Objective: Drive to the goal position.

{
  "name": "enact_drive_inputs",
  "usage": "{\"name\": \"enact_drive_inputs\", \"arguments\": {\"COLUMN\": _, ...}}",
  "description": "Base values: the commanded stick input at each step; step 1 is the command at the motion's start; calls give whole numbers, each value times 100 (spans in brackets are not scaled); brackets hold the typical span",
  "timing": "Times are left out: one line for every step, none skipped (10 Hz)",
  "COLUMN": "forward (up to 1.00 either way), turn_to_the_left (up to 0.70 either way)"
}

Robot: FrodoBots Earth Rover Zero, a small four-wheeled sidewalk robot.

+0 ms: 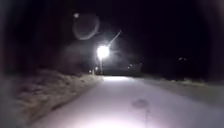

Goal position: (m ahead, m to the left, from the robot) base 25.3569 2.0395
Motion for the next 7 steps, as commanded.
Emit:
{"name": "enact_drive_inputs", "arguments": {"forward": 70, "turn_to_the_left": 0}}
{"name": "enact_drive_inputs", "arguments": {"forward": 70, "turn_to_the_left": 0}}
{"name": "enact_drive_inputs", "arguments": {"forward": 70, "turn_to_the_left": 0}}
{"name": "enact_drive_inputs", "arguments": {"forward": 70, "turn_to_the_left": 0}}
{"name": "enact_drive_inputs", "arguments": {"forward": 70, "turn_to_the_left": 0}}
{"name": "enact_drive_inputs", "arguments": {"forward": 70, "turn_to_the_left": 0}}
{"name": "enact_drive_inputs", "arguments": {"forward": 70, "turn_to_the_left": 0}}
